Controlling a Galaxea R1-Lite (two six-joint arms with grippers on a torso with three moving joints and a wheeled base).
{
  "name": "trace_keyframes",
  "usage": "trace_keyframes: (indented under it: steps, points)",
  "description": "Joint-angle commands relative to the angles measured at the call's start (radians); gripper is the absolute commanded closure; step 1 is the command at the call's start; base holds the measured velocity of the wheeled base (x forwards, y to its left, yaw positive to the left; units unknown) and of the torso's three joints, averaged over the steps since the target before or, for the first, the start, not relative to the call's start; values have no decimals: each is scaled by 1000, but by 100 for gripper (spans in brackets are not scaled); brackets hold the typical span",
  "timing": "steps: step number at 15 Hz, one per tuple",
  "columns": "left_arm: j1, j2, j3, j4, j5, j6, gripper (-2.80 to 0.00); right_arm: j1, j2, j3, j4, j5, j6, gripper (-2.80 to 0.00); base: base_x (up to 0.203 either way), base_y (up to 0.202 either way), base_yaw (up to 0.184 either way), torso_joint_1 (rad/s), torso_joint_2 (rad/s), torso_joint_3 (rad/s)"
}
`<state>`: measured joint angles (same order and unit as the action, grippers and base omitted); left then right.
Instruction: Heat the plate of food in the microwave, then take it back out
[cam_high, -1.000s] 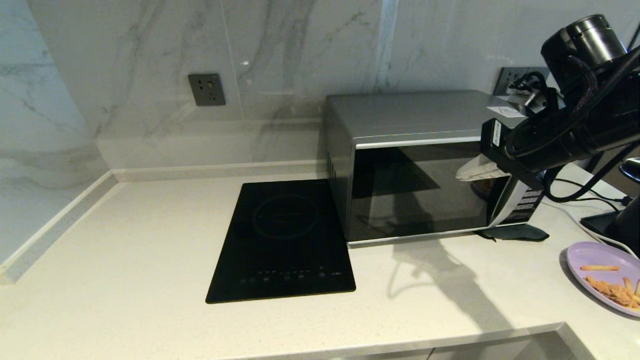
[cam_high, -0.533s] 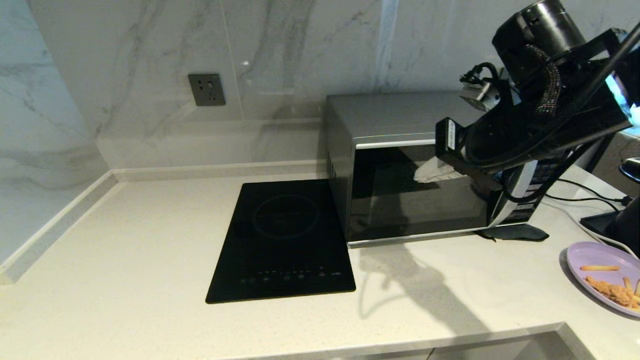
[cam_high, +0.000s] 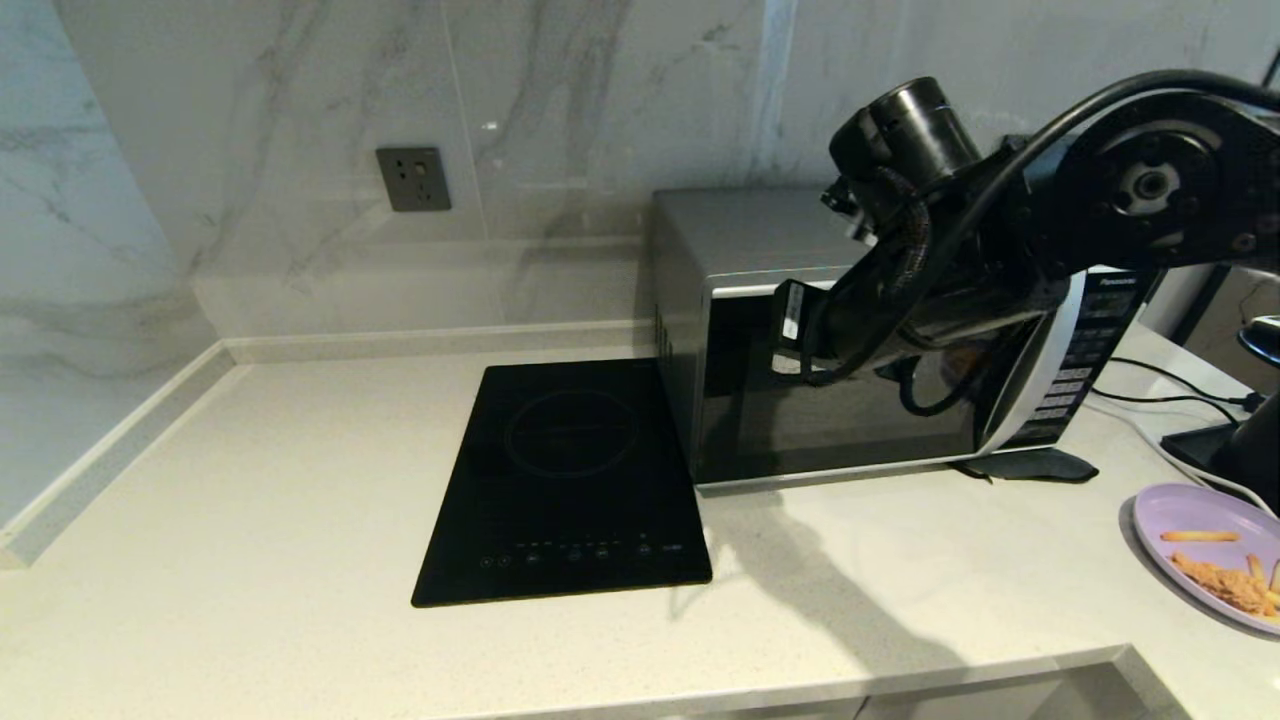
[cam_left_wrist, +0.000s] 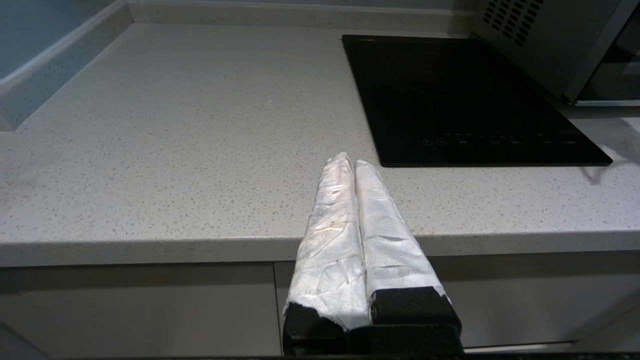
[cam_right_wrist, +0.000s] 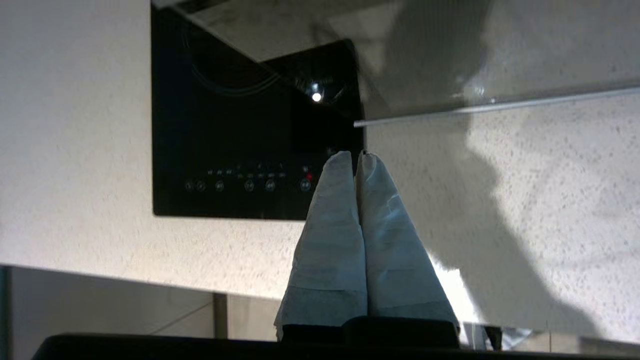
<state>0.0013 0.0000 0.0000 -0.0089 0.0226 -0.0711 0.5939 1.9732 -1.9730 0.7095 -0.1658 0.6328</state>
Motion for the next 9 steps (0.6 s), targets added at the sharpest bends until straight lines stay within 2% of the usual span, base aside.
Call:
trace_keyframes:
  steps: [1,9]
  points:
    - [0,2,0,0,0,-1,0,4,34,0,-40,-12,-23,0,0,0,0,0,0,0]
    - [0,2,0,0,0,-1,0,4,105,-1,-241,-88,-99,0,0,0,0,0,0,0]
